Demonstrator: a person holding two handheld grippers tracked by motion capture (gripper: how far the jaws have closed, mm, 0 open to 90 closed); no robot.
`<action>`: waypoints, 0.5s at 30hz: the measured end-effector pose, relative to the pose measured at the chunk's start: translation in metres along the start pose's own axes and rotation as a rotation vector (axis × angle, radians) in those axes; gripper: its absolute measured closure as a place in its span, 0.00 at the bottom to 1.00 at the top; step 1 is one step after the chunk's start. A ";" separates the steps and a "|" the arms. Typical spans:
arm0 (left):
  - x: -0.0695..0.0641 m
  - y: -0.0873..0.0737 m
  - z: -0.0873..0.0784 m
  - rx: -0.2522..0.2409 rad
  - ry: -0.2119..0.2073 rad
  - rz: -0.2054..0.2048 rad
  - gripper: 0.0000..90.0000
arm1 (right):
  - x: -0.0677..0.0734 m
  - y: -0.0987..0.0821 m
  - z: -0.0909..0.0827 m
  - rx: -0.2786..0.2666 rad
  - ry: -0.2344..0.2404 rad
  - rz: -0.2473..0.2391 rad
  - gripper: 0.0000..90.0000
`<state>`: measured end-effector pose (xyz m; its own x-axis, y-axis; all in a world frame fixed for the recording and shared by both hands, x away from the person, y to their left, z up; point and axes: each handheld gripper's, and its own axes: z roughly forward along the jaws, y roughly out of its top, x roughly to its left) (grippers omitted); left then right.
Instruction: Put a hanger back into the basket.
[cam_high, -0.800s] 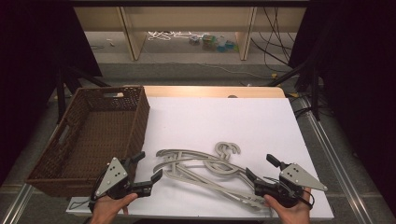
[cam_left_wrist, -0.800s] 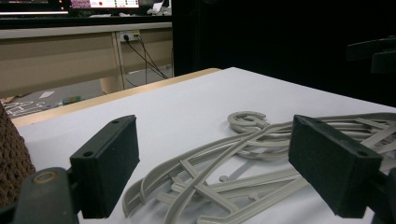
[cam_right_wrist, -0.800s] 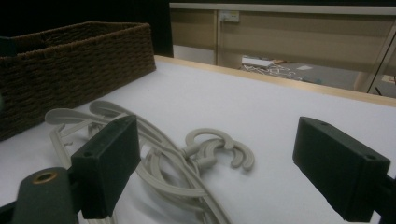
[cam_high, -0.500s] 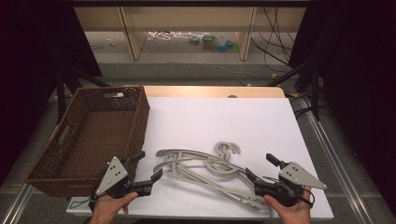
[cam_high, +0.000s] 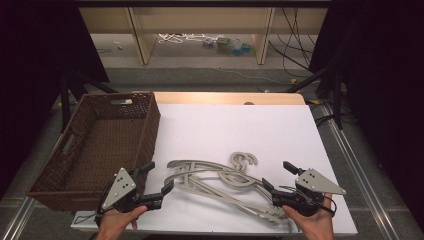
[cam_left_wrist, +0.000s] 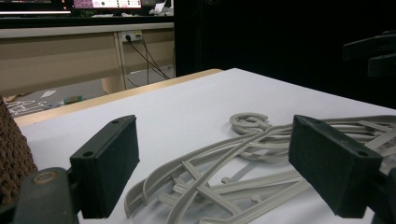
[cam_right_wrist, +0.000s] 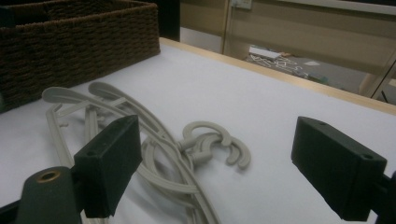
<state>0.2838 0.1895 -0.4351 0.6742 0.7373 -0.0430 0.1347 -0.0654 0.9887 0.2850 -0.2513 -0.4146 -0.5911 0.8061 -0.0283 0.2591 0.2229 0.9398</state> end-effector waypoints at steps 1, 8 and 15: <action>0.000 0.000 0.000 0.002 -0.001 0.003 0.18 | 0.000 0.000 0.001 -0.005 0.006 -0.001 0.19; -0.001 0.000 0.001 0.005 -0.002 0.009 0.18 | -0.007 0.008 0.005 0.106 0.006 -0.034 0.27; -0.001 0.000 0.001 0.001 -0.002 0.015 0.18 | -0.025 0.012 0.030 0.351 0.075 -0.073 0.39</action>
<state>0.2837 0.1881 -0.4350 0.6775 0.7350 -0.0285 0.1257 -0.0774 0.9890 0.3251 -0.2524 -0.4132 -0.6686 0.7417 -0.0543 0.4523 0.4636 0.7619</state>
